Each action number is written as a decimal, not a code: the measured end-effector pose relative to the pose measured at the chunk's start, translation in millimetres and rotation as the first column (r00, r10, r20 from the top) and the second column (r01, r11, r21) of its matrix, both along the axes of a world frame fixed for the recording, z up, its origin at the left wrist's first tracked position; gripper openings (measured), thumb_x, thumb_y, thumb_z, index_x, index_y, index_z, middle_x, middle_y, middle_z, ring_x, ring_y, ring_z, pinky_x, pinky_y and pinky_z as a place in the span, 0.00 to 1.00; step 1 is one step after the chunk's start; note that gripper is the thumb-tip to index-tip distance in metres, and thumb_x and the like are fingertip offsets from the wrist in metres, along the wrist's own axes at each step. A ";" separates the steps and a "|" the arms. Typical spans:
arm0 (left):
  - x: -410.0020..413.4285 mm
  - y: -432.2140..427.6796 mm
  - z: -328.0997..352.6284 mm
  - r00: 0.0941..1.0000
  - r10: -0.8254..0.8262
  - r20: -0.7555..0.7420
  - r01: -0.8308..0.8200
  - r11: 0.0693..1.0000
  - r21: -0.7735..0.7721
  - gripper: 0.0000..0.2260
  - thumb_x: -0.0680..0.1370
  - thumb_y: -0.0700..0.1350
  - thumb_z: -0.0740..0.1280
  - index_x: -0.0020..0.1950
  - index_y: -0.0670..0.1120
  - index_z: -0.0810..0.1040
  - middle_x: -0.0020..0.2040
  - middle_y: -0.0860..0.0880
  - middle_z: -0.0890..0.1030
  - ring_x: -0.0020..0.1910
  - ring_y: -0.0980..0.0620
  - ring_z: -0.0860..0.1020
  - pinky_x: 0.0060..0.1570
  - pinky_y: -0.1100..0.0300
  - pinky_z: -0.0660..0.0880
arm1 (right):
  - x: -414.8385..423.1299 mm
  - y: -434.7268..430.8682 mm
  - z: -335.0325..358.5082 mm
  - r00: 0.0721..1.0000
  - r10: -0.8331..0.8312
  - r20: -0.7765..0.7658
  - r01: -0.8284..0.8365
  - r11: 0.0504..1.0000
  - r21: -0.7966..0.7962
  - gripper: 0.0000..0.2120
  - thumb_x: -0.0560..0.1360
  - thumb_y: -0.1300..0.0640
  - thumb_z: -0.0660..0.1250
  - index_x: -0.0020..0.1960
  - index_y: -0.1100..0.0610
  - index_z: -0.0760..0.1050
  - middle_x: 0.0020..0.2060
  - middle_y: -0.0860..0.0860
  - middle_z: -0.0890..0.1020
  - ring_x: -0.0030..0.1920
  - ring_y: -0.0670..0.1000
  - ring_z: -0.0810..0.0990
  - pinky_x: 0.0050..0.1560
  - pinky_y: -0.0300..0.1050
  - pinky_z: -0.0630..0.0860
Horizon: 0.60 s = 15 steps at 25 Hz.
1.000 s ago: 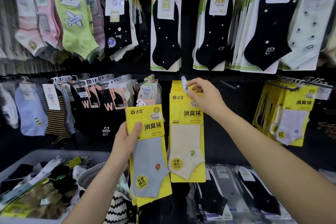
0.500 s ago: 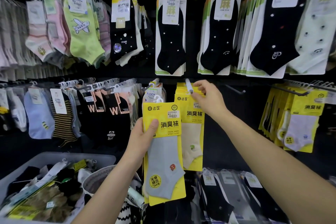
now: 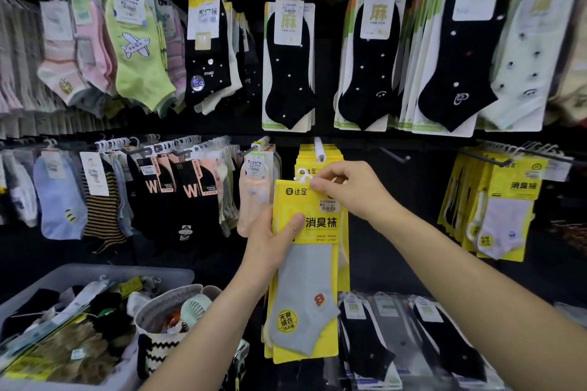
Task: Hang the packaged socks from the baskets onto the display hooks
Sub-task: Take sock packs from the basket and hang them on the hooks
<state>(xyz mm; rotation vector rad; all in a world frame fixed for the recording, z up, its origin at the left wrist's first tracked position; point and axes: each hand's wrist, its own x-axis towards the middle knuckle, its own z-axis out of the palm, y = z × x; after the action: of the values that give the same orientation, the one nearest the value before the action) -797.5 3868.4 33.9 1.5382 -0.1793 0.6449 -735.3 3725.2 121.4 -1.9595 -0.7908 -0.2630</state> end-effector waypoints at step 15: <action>2.0 2.5 -11.5 0.997 0.076 0.012 -0.076 0.997 -0.028 0.20 0.80 0.44 0.61 0.43 0.72 0.77 0.43 0.59 0.84 0.41 0.58 0.83 0.38 0.65 0.78 | 17.8 -3.4 -12.6 0.981 -0.110 -0.157 0.128 0.986 0.110 0.08 0.77 0.56 0.64 0.40 0.52 0.73 0.47 0.60 0.82 0.51 0.61 0.80 0.49 0.54 0.78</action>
<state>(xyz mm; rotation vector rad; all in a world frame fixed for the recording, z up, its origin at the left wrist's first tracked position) -795.5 3870.8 22.3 1.5201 -0.1212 0.7148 -717.6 3721.8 108.7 -1.8916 -0.5480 -0.2253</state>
